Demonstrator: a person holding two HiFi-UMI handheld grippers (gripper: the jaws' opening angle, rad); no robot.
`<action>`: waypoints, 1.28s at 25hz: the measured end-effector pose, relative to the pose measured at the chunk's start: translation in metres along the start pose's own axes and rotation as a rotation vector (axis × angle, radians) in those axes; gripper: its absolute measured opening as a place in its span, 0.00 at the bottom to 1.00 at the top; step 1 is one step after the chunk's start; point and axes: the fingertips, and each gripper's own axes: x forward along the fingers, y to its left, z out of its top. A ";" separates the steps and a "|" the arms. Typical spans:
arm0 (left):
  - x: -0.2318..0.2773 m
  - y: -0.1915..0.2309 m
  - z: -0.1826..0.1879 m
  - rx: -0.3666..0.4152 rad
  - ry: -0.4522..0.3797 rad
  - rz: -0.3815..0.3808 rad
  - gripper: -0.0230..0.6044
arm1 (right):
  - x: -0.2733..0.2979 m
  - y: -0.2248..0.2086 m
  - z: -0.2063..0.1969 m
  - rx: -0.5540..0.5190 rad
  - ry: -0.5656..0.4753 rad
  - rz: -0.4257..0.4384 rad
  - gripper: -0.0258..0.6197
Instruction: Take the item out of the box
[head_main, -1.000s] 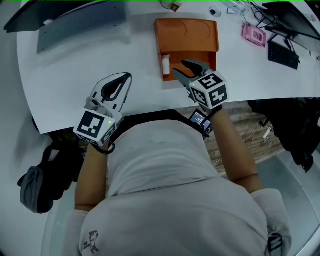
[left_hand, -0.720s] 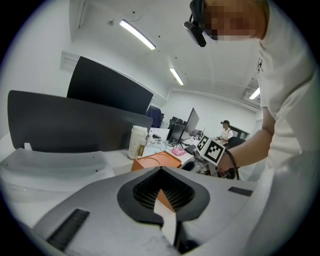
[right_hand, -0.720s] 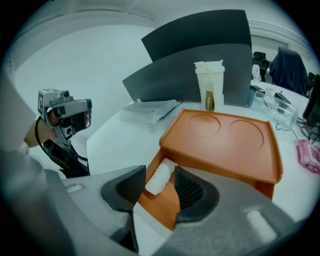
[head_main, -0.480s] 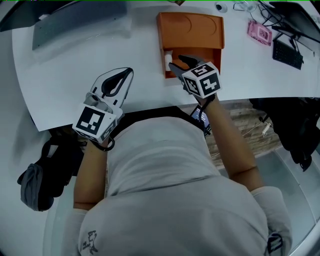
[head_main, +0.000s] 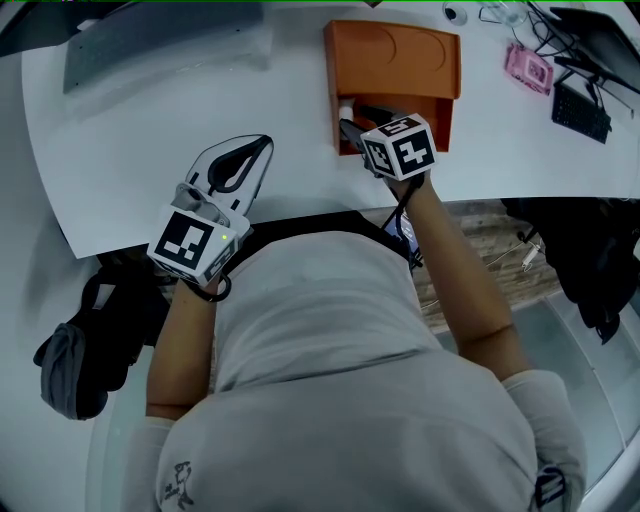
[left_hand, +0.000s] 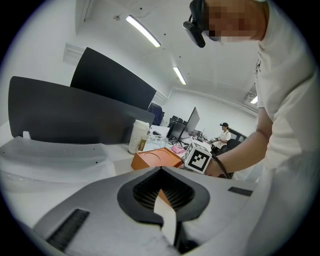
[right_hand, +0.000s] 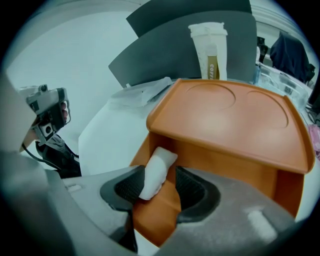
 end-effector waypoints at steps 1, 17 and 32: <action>0.000 0.001 -0.001 -0.003 -0.001 -0.002 0.03 | 0.001 -0.001 0.000 0.007 0.004 -0.001 0.34; -0.003 0.017 -0.008 -0.042 0.005 0.002 0.03 | 0.015 0.010 0.005 0.079 0.055 0.206 0.24; 0.000 0.005 -0.010 -0.041 0.001 0.003 0.03 | 0.002 0.009 0.005 0.073 0.009 0.196 0.16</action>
